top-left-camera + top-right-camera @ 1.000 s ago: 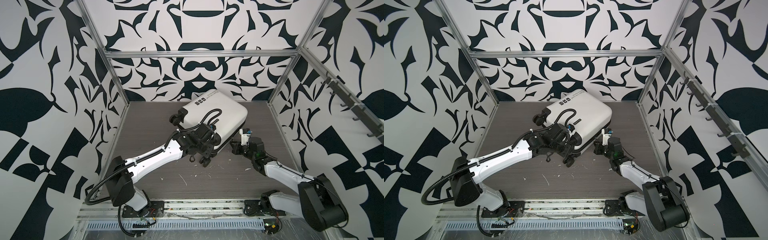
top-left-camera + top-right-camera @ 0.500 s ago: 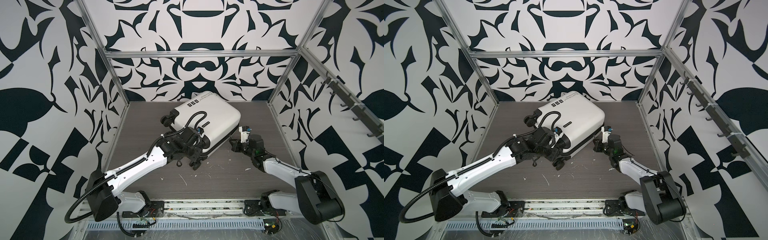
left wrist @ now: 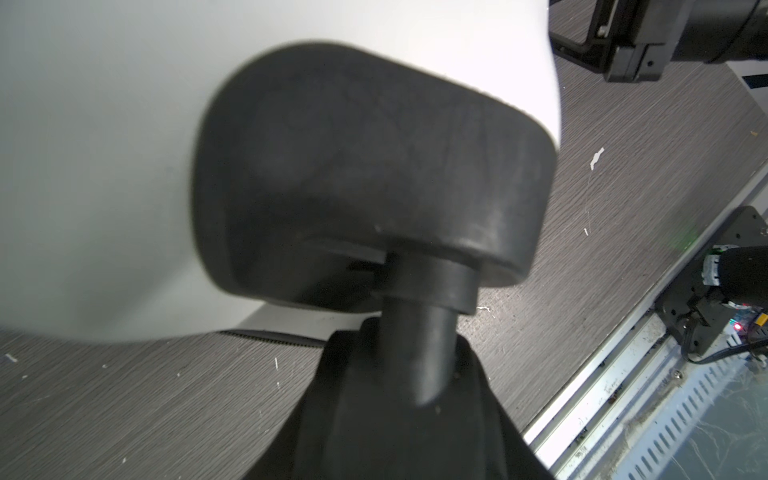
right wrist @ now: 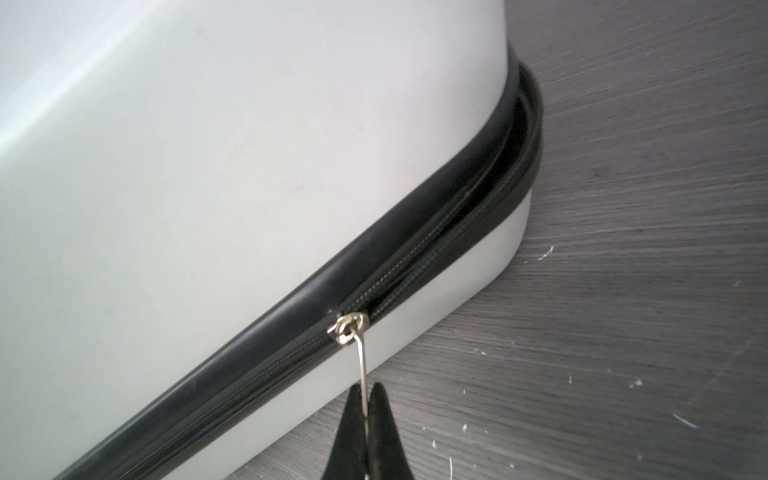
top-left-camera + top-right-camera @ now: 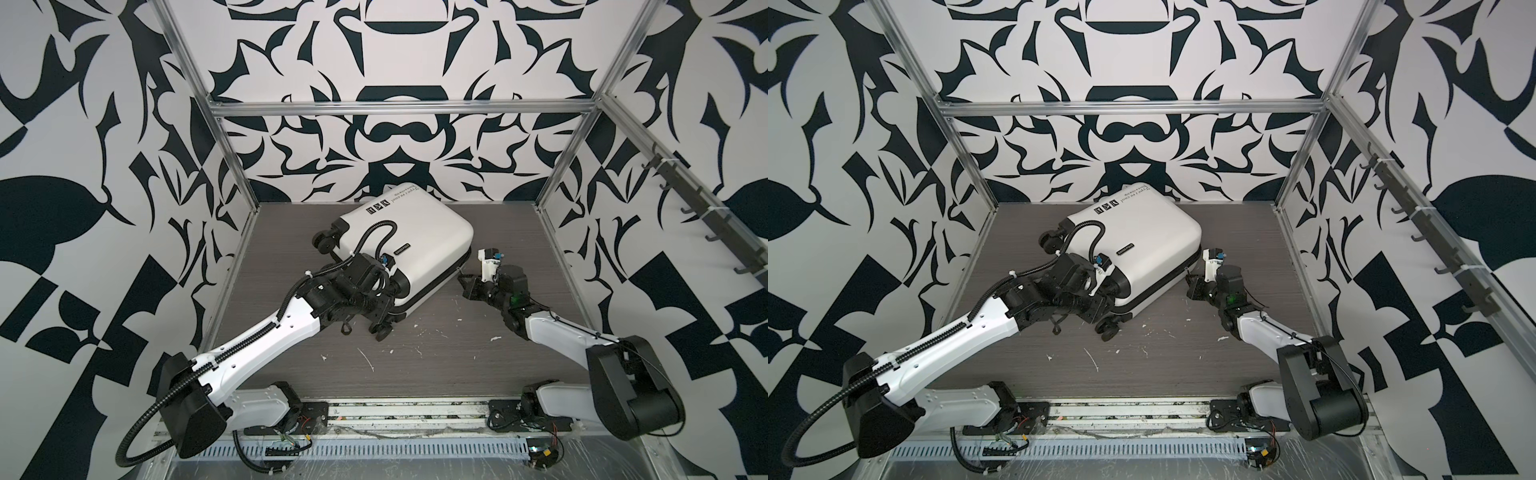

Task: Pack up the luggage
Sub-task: 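Pull the zipper pull along the seam away from the wheels with the right gripper, then release the zipper pull with the right gripper while the left releases the wheel corner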

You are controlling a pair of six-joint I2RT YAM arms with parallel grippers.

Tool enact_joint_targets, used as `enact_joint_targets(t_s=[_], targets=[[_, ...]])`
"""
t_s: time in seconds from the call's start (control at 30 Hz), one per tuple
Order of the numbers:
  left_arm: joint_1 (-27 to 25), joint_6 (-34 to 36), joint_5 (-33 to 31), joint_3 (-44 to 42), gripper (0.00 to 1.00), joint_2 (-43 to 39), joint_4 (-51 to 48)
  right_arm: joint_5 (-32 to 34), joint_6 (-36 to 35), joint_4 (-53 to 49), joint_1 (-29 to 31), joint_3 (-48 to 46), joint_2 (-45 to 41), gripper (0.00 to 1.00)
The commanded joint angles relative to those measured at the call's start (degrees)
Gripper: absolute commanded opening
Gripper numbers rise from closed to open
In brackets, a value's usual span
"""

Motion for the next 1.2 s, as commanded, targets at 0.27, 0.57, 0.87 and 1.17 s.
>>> enact_joint_targets(t_s=[0.27,0.57,0.87,1.17], targets=[[3.7,-7.9,-10.1,-0.9,0.0,-4.9,-4.1,3.5,7.7,9.2,-6.7,4.6,8.0,0.0],[3.7,-7.8,-8.9,-1.7,0.0,-6.0,-3.9,2.1,12.1,14.3,-10.6,7.9,13.4,0.0],[3.7,-8.5,-7.5,-2.5,0.0,-5.7,-3.2,1.0,19.2,19.0,-13.0,13.1,20.4,0.0],[3.7,-8.7,-7.1,-2.8,0.0,-5.6,-3.1,-3.8,25.0,23.9,-14.7,17.2,26.7,0.0]])
